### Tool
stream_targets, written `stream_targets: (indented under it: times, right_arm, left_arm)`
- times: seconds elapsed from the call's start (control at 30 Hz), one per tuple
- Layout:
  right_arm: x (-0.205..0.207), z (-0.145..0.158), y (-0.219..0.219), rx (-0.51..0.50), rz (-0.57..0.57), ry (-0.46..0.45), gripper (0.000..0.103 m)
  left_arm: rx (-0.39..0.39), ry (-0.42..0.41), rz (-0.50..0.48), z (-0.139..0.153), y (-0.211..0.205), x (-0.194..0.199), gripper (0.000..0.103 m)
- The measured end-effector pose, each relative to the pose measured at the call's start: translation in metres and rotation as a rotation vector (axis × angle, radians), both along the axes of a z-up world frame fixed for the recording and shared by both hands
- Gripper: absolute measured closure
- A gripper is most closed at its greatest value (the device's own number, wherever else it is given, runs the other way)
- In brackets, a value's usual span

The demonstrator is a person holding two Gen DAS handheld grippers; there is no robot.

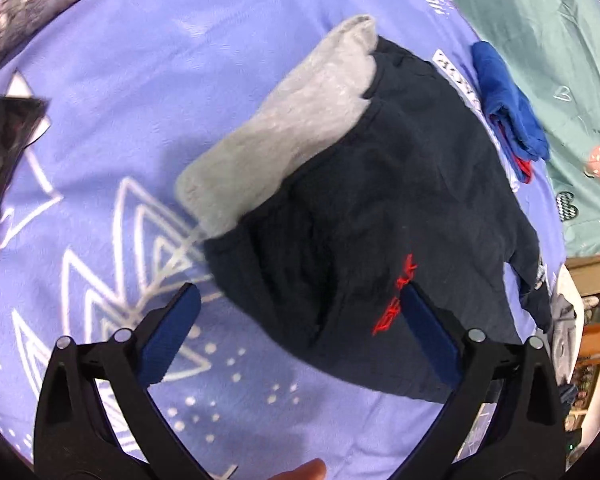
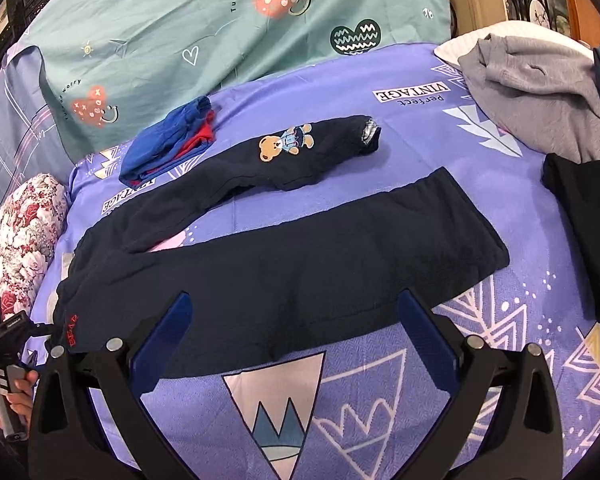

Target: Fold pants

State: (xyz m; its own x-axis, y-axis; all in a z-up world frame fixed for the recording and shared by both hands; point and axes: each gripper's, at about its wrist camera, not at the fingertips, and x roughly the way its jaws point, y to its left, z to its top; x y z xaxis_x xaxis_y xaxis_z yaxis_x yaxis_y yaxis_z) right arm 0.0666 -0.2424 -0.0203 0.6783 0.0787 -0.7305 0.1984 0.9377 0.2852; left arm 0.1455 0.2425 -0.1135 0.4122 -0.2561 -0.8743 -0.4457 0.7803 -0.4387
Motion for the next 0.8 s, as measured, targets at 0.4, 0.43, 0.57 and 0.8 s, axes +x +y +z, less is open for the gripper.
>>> stream_targets:
  times: [0.4, 0.43, 0.57, 0.8]
  right_arm:
    - [0.018, 0.001, -0.075, -0.099, -0.103, 0.152, 0.001]
    - [0.019, -0.002, -0.092, -0.095, -0.131, 0.18, 0.001]
    - [0.024, -0.024, -0.136, -0.027, -0.167, 0.277, 0.01]
    - [0.049, -0.059, -0.145, 0.043, -0.155, 0.361, 0.03]
  left_arm:
    - [0.104, -0.067, -0.109, 0.012, -0.023, 0.017, 0.084]
    - [0.089, -0.068, -0.109, 0.011, -0.021, 0.017, 0.083]
    - [0.035, -0.064, -0.114, 0.0, -0.023, 0.024, 0.069]
    - [0.031, -0.067, -0.059, 0.0, -0.02, 0.021, 0.088]
